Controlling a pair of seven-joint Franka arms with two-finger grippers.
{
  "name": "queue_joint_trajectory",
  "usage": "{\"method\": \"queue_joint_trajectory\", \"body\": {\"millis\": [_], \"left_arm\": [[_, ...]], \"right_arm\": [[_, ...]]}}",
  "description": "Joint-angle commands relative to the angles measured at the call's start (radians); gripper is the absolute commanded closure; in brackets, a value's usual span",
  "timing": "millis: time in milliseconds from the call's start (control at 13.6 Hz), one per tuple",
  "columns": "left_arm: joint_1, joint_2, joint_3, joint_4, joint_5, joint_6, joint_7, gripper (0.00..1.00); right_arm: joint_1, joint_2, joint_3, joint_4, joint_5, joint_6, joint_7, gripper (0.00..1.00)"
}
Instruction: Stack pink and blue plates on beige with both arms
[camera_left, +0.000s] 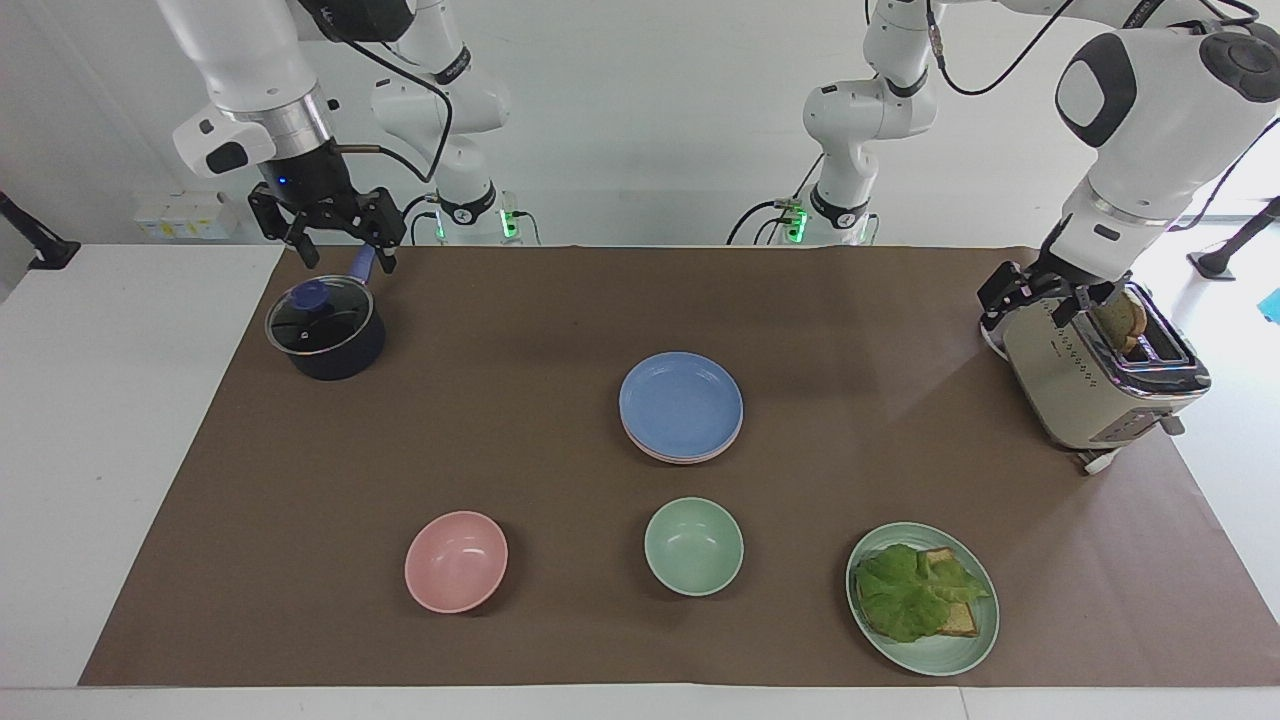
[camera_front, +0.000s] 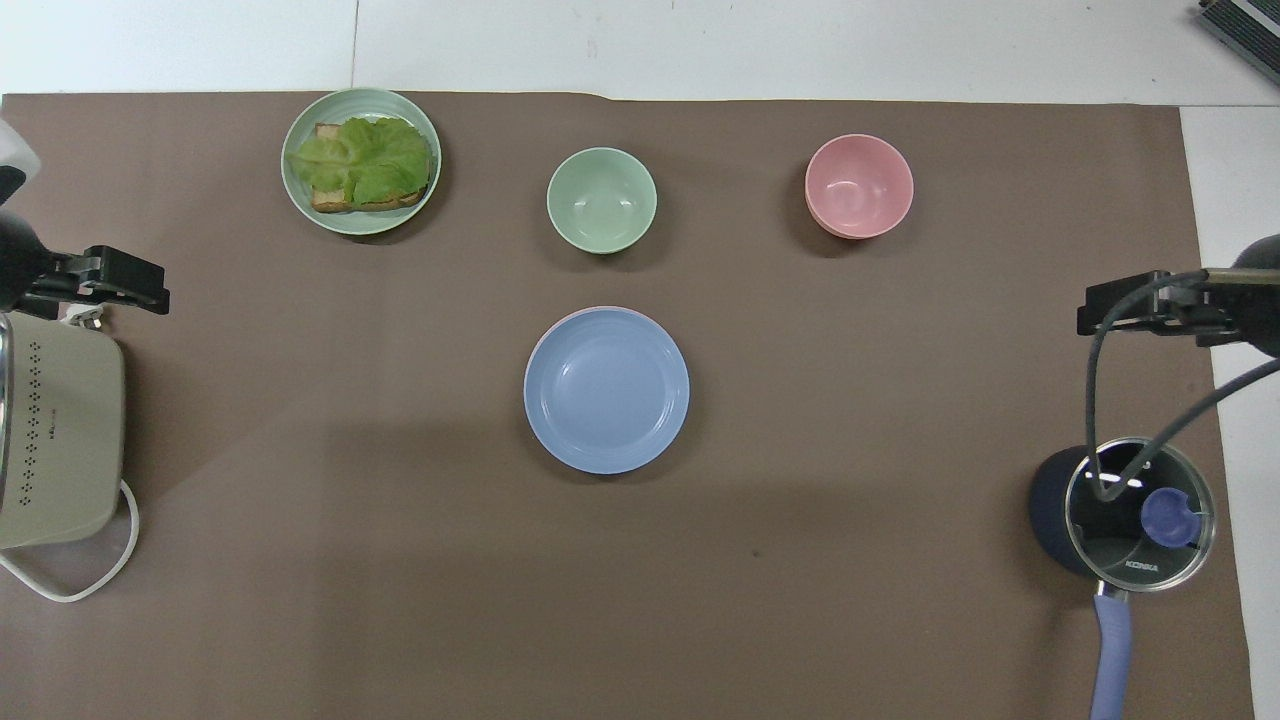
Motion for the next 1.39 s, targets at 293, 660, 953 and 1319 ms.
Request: {"method": "queue_joint_trajectory", "body": {"millis": [293,660,953,1319], "left_arm": [[-0.001,-0.024,0.001,-0.024,0.013,-0.006,0.008,0.0],[-0.001,-0.024,0.001,-0.024,0.013,-0.006,0.008,0.0],[-0.001,-0.026,0.001,-0.024,0.013,-0.006,0.008,0.0],[-0.001,-0.026,0.001,-0.024,0.013,-0.006,0.008,0.0]], "right_arm": [[-0.05,-0.056,0.011,-0.039,-0.051,-0.017,-0.135,0.0],[-0.052,-0.058,0.014,-0.017,-0.056,-0.049,-0.152,0.0],[-0.05,-0.063,0.012,-0.02,-0.042,-0.071,-0.137,0.0],[-0.048,-0.067,0.014,-0.02,-0.033,-0.104,-0.137,0.0]]}}
